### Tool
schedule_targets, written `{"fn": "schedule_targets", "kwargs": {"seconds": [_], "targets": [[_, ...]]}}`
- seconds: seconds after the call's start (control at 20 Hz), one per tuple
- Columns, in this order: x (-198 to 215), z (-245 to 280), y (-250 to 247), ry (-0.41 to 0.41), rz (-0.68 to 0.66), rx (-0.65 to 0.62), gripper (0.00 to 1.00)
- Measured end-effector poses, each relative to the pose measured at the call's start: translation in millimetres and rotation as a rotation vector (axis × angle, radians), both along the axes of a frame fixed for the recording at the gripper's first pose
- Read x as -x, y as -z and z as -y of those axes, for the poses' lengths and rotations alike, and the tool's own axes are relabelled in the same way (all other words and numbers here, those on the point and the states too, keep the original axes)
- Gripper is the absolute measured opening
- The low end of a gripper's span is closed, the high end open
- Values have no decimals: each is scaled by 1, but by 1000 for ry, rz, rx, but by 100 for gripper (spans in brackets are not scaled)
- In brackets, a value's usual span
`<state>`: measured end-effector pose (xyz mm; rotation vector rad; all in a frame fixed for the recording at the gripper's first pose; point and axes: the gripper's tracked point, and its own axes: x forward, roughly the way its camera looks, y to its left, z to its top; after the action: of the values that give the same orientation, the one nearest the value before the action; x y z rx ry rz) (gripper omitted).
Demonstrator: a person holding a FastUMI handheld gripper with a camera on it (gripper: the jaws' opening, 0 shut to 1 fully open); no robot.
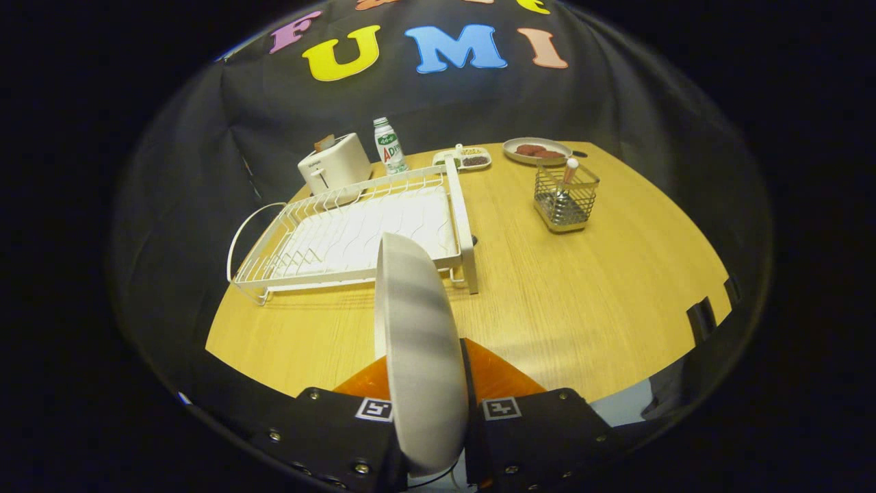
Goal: Take the plate from the dish rack, then take the spoon from the basket and place it into the plate.
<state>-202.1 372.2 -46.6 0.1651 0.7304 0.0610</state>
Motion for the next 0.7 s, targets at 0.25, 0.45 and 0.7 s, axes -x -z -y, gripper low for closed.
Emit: {"fn": "schedule_targets", "kwargs": {"seconds": [0.25,0.45,0.7], "targets": [[-2,-6,16,43,-48,-166,31],[-6,-5,38,29,-106,-219,39],[-6,-4,42,61,-126,-283,43]]}}
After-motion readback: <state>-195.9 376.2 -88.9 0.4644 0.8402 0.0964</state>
